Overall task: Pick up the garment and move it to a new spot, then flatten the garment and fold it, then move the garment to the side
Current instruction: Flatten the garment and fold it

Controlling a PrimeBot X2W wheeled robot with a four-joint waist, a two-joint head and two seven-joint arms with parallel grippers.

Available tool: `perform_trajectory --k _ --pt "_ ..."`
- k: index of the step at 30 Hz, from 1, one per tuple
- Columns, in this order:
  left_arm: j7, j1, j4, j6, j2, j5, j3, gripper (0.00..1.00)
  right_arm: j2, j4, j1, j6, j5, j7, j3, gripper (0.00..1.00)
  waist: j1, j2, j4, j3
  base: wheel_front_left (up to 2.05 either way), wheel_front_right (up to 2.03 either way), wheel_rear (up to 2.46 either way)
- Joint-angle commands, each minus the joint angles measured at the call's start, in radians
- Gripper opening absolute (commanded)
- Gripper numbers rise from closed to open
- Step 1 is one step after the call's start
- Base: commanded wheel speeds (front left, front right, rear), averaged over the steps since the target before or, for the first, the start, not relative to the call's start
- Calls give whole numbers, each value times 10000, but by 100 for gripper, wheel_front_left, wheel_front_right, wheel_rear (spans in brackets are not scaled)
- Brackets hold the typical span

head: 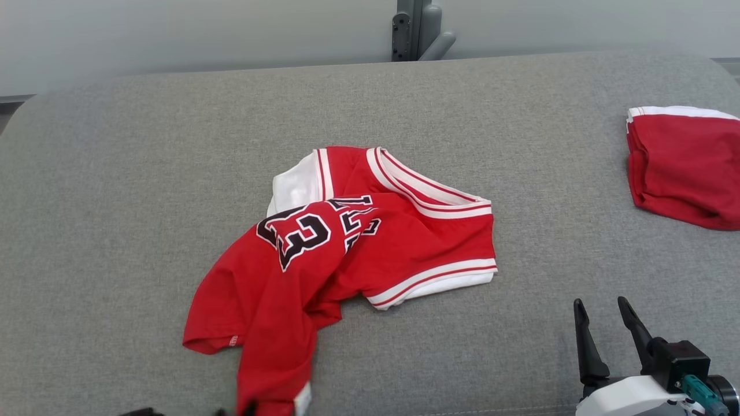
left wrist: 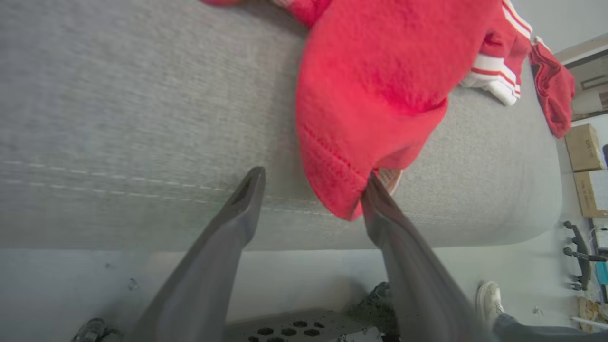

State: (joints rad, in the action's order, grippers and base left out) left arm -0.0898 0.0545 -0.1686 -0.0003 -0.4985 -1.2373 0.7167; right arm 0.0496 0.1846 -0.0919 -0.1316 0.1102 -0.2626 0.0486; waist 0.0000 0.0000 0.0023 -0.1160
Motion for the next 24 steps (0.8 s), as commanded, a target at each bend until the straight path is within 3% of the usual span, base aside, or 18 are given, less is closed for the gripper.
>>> perform_trajectory --k 1,3,5,10,12,15,17,24 --pt "-241 88 203 317 -381 149 -329 100 22 -41 -7 20 -37 -30 9 100 0 0 -36 10 0 0 0" --pt "-711 192 715 882 -712 165 -903 100 22 -53 -22 20 -12 -30 7 100 0 0 -81 11 0 0 0" --pt "-951 155 1390 1179 -1061 287 -1269 100 24 -67 -3 20 0 -30 -35 100 0 0 -163 -23 0 0 0" --pt "-463 -735 2761 1445 -1631 728 -1338 100 21 -62 224 20 56 -28 -125 100 0 0 -535 -220 0 0 0" --pt "-41 -1429 2921 1518 -1606 1141 -1076 100 19 -73 281 20 104 -30 -169 100 0 0 -694 -362 0 0 0" --pt "682 -2768 2777 1465 -1168 1815 -458 100 22 -52 418 20 185 -30 -266 100 0 0 -960 -610 0 0 0" --pt "1186 -3614 2579 1155 -520 1841 -12 100 22 -43 497 20 247 -28 -304 100 0 0 -1153 -771 0 0 0" --pt "2500 -6082 288 407 1153 2614 1315 100 22 26 866 20 488 -28 -467 100 0 0 -1983 -1212 0 0 0"
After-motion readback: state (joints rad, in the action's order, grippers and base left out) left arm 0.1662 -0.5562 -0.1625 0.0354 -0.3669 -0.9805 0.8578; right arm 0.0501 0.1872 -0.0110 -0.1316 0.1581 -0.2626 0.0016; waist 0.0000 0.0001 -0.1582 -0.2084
